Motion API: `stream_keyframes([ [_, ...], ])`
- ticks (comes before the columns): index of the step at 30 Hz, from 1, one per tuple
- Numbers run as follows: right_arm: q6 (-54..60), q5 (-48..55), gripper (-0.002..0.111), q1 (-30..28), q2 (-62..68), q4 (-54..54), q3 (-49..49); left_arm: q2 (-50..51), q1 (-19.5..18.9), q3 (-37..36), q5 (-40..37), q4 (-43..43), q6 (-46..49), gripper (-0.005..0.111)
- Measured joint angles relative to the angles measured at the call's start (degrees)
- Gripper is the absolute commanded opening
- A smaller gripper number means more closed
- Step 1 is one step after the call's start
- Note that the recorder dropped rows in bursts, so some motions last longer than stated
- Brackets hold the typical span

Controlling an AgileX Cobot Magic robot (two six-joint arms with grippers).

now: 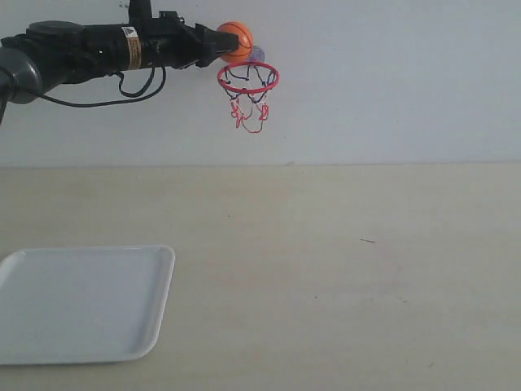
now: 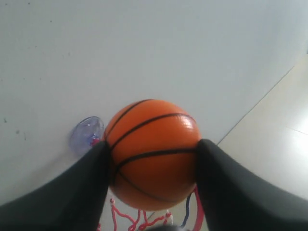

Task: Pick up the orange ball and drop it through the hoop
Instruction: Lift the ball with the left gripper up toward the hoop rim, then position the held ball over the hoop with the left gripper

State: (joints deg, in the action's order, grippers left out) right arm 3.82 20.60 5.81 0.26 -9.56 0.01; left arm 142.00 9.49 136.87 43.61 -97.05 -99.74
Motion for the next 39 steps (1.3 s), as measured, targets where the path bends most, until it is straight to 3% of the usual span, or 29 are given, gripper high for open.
stream_keyframes([
  [8, 0.0, 0.0, 0.0, 0.0, 0.0, 0.0, 0.0, 0.87, 1.76, 0.0, -1.19, -0.95, 5.84, 0.004],
  [32, 0.0, 0.0, 0.0, 0.0, 0.0, 0.0, 0.0, 2.9, 1.76, 0.0, -7.13, -3.14, 6.45, 0.004],
  [39, 0.0, 0.0, 0.0, 0.0, 0.0, 0.0, 0.0, 2.9, 1.76, 0.0, -7.68, -3.14, 6.45, 0.022],
])
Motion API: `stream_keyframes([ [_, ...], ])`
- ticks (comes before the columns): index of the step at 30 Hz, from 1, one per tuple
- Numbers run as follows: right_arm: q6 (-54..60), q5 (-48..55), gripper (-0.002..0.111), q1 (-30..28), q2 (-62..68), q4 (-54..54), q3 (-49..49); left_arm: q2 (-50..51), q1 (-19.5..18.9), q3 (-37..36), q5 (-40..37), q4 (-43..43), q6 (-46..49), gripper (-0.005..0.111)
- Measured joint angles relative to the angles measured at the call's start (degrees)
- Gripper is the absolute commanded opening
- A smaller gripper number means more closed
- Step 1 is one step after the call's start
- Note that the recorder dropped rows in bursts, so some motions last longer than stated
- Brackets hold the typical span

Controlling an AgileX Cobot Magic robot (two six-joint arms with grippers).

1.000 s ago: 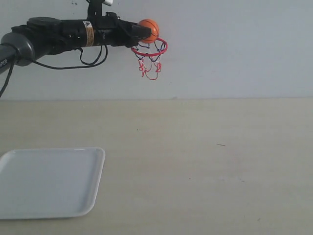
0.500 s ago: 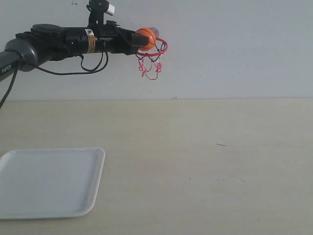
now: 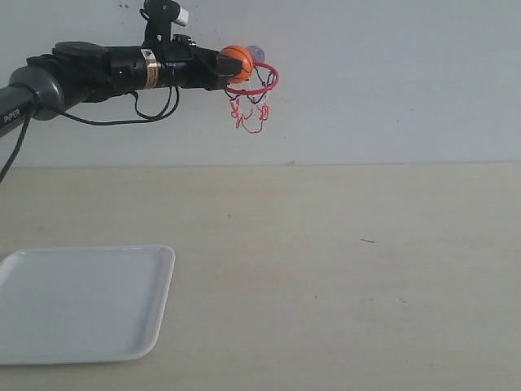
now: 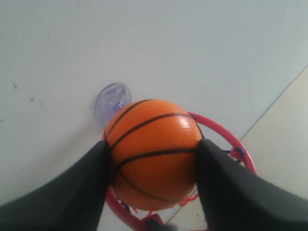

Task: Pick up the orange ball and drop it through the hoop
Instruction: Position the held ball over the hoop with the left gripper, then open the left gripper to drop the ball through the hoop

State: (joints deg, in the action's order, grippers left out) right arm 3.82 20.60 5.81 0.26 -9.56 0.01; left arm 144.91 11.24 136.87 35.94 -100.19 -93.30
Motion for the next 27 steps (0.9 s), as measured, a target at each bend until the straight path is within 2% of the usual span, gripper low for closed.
stream_keyframes([
  [6, 0.0, 0.0, 0.0, 0.0, 0.0, 0.0, 0.0, 0.0, 0.17, 0.0, 0.73, 0.0, 0.0, 0.039],
  [19, 0.0, 0.0, 0.0, 0.0, 0.0, 0.0, 0.0, 0.0, 0.24, 0.0, 1.63, -0.09, 0.0, 0.062],
  [24, 0.0, 0.0, 0.0, 0.0, 0.0, 0.0, 0.0, -0.11, 0.37, 0.0, 1.63, -0.09, 0.0, 0.062],
  [26, 0.0, 0.0, 0.0, 0.0, 0.0, 0.0, 0.0, -0.36, 0.45, 0.0, 1.63, -0.09, 0.0, 0.054],
  [27, 0.0, 0.0, 0.0, 0.0, 0.0, 0.0, 0.0, -0.49, 0.45, 0.0, 1.63, -0.09, 0.0, 0.046],
])
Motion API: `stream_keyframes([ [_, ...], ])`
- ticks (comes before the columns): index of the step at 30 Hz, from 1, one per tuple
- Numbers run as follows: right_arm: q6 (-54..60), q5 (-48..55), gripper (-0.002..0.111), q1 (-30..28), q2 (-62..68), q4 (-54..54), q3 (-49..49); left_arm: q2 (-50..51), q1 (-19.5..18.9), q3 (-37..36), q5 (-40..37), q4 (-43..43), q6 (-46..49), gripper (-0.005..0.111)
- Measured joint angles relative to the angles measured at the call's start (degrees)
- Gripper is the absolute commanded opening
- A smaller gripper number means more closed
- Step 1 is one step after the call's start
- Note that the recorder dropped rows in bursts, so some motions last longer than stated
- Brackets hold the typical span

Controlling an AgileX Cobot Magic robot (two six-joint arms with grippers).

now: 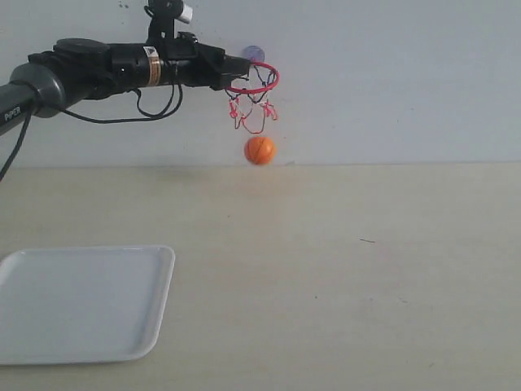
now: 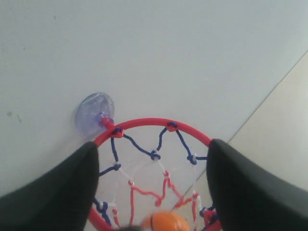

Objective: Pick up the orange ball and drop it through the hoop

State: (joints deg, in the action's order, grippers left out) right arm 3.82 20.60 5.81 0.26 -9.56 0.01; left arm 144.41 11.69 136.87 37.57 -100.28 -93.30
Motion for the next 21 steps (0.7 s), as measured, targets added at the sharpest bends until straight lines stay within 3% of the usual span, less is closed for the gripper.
stream_keyframes([
  [4, 0.0, 0.0, 0.0, 0.0, 0.0, 0.0, 0.0, -0.61, 0.0, 0.1, 0.0, 0.0, 0.0, 0.004],
  [15, 0.0, 0.0, 0.0, 0.0, 0.0, 0.0, 0.0, -5.89, -2.34, 0.1, 0.33, -0.01, -5.79, 0.004],
  [17, 0.0, 0.0, 0.0, 0.0, 0.0, 0.0, 0.0, -6.61, -5.22, 0.21, 8.31, 0.53, -11.05, 0.004],
  [19, 0.0, 0.0, 0.0, 0.0, 0.0, 0.0, 0.0, -6.61, -8.77, 0.08, 22.11, 0.59, -15.26, 0.004],
  [21, 0.0, 0.0, 0.0, 0.0, 0.0, 0.0, 0.0, -6.61, -10.52, -0.66, 28.24, 0.46, -18.76, 0.004],
])
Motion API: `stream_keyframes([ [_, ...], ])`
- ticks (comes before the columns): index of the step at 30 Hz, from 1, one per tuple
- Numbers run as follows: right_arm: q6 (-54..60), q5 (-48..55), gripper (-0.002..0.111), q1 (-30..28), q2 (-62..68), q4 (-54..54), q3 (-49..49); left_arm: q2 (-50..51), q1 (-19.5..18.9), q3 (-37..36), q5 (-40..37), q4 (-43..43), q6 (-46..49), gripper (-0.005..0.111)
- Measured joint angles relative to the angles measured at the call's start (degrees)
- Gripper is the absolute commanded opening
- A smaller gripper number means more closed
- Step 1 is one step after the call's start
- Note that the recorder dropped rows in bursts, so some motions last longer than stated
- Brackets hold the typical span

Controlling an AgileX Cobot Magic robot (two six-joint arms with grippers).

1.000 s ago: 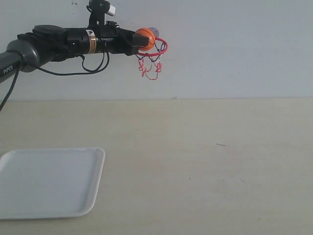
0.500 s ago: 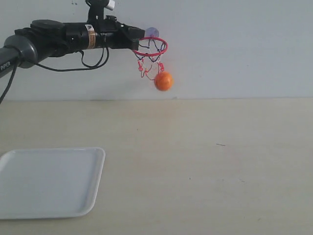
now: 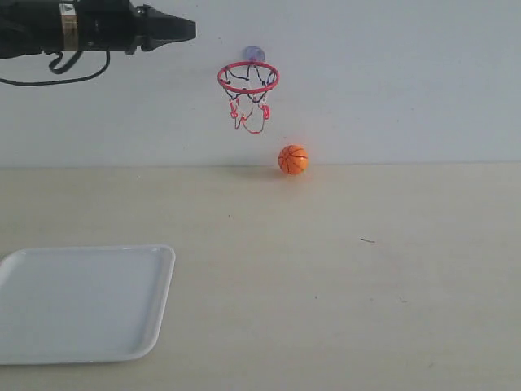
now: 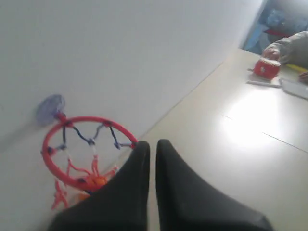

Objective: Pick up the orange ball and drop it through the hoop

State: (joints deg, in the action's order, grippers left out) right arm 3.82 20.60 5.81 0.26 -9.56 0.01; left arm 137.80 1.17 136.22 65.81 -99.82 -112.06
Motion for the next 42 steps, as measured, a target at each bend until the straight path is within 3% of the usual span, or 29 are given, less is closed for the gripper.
stream_keyframes([
  [4, 0.0, 0.0, 0.0, 0.0, 0.0, 0.0, 0.0, -1.92, -1.36, -4.46, 2.8, -0.11, -6.33, 0.004],
  [7, 0.0, 0.0, 0.0, 0.0, 0.0, 0.0, 0.0, -5.05, -1.17, -13.77, 3.85, -0.11, -7.61, 0.004],
  [9, 0.0, 0.0, 0.0, 0.0, 0.0, 0.0, 0.0, -7.68, -1.02, -23.75, 3.85, 0.0, -4.41, 0.004],
  [14, 0.0, 0.0, 0.0, 0.0, 0.0, 0.0, 0.0, -21.78, -0.47, -54.15, 3.74, 1.9, 19.83, 0.004],
  [19, 0.0, 0.0, 0.0, 0.0, 0.0, 0.0, 0.0, -32.55, -0.47, -74.21, 3.74, 14.08, 36.38, 0.004],
  [28, 0.0, 0.0, 0.0, 0.0, 0.0, 0.0, 0.0, -58.07, -0.47, -103.75, 3.47, 23.74, 48.44, 0.004],
  [34, 0.0, 0.0, 0.0, 0.0, 0.0, 0.0, 0.0, -80.78, -0.47, -117.46, -1.92, 27.14, 49.36, 0.004],
  [42, 0.0, 0.0, 0.0, 0.0, 0.0, 0.0, 0.0, -105.97, -0.47, -123.79, -5.31, 27.65, 49.69, 0.004],
])
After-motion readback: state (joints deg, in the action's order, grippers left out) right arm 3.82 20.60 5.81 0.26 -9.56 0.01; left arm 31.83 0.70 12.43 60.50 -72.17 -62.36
